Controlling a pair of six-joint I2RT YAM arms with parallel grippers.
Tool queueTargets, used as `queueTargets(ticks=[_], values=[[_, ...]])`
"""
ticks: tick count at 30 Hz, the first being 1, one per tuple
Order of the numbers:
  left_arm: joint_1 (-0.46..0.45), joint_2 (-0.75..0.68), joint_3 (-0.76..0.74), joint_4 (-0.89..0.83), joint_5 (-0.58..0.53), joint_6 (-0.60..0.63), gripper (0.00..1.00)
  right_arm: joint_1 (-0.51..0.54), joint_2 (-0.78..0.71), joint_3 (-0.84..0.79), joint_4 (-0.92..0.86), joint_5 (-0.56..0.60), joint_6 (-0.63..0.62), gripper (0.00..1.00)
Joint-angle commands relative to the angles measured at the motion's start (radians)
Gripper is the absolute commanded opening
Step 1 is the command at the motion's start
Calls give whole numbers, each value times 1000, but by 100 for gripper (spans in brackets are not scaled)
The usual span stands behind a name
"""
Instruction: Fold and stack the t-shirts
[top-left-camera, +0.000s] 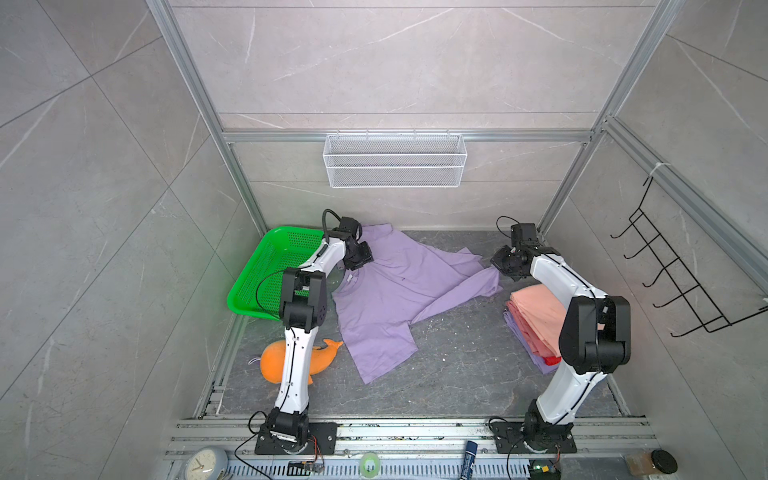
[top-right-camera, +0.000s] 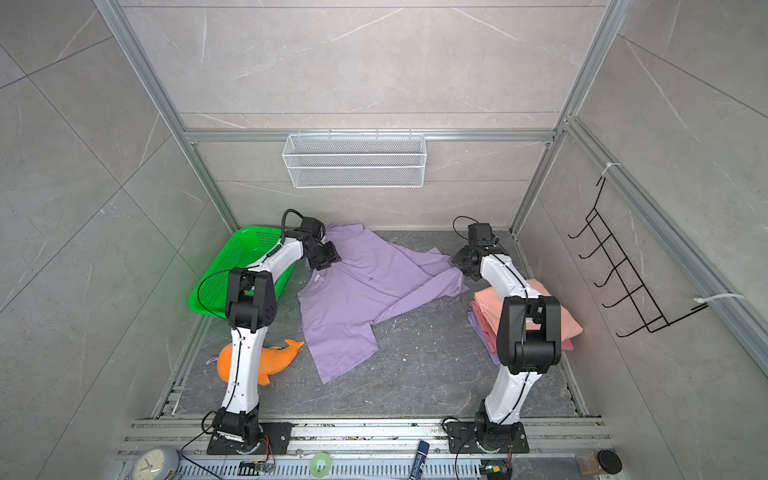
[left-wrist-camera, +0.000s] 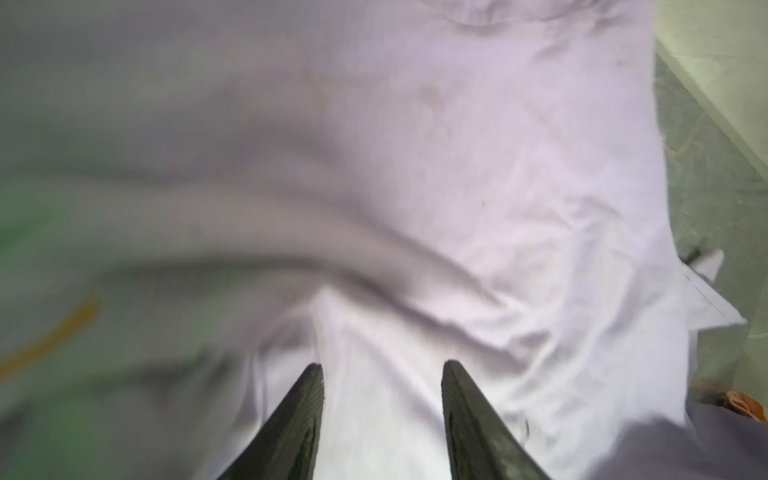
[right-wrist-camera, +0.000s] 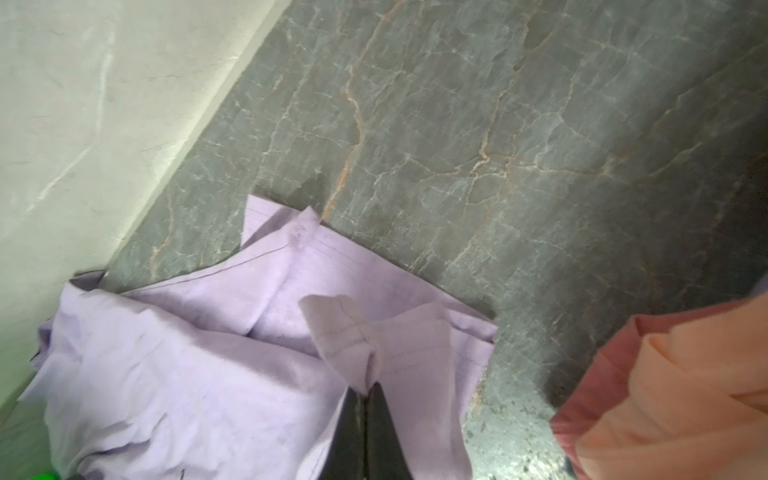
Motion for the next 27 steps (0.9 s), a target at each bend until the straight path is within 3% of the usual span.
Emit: queueTargets(ticks=[1, 11, 12, 14, 18, 22, 27], values=[[-9, -251, -112, 3, -1, 34, 50, -3, -117, -47, 6, -43, -40, 6], [-88, -575, -588, -101, -87, -54, 49, -2, -356, -250, -60, -64, -102, 13], [-90, -591, -611, -99, -87, -65, 48, -2, -385, -265, -91, -51, -109, 16], [-94, -622, -653, -100, -101, -84, 48, -3, -438, -299, -184, 14, -110, 32], [-95, -650, -671, -121, -119, -98, 48, -3, -497, -331, -265, 115, -96, 38], [-110, -644, -667, -174, -130, -105, 48, -4, -493, -320, -243, 60, -75, 41], [-161, -667, -750, -159, -123, -170, 48, 1, -459, -376, -95, -80, 16, 42]])
